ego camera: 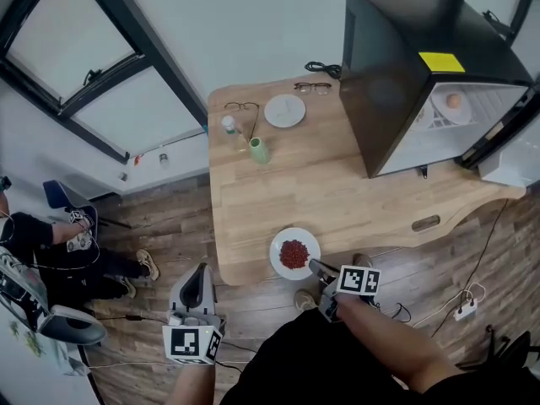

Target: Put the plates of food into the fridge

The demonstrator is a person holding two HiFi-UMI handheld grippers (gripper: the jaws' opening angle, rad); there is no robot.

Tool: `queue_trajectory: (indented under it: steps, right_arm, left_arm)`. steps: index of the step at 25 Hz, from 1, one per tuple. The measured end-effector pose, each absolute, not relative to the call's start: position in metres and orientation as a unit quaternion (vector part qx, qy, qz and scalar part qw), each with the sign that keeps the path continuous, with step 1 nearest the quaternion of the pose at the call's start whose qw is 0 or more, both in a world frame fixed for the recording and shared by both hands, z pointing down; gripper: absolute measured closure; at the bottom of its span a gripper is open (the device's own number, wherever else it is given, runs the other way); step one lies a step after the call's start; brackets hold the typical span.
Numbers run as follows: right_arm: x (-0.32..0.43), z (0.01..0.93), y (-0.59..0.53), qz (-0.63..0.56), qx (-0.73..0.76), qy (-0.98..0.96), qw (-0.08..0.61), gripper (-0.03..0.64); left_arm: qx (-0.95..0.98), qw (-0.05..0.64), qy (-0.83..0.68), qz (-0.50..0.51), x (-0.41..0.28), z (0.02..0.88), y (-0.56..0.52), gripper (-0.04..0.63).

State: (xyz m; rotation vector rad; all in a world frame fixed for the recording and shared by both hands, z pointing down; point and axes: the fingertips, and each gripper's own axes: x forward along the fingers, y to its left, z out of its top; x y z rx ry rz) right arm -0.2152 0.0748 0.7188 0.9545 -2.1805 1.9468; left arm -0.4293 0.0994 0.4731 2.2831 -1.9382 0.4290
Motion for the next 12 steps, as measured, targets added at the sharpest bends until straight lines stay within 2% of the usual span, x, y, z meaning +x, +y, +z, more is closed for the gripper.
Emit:
queue_trajectory:
  steps: [12]
  right_arm:
    - [-0.153,0.685,0.045,0.622,0.351,-0.700,-0.017,0.586]
  left_arm:
    - [0.784,0.039,-0.608,0.122,-0.385,0.454,0.060,0.592]
